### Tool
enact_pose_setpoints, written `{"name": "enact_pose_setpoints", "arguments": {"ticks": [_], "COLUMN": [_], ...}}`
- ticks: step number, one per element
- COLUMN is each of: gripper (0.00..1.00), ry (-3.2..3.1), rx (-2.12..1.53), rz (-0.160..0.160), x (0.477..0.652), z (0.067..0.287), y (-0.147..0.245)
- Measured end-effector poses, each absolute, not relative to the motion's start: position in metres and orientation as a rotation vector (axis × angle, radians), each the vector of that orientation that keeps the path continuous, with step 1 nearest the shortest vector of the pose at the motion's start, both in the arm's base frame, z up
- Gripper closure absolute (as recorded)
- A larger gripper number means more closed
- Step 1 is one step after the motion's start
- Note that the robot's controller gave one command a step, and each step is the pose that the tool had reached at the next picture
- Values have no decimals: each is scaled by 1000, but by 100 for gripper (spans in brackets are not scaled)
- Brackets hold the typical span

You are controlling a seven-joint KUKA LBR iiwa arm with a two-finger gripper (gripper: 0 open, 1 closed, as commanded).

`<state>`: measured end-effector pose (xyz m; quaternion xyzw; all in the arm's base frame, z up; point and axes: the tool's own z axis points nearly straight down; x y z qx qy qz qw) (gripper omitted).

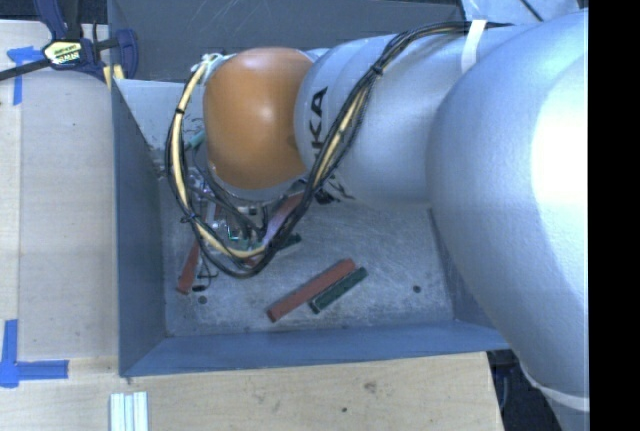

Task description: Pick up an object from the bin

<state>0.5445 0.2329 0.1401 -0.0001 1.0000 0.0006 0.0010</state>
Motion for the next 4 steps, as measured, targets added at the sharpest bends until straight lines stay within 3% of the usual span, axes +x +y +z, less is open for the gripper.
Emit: {"name": "enact_pose_setpoints", "arguments": {"ticks": [1,2,3,4], "gripper": [0,100,100,100], "ry": [3116,2991,2992,2975], "rx": [-310,-944,-943,-990], "rz": [5,3,3,2], "x": [542,551,551,555], "z": [112,70,71,232], "y": [231,231,231,217]}}
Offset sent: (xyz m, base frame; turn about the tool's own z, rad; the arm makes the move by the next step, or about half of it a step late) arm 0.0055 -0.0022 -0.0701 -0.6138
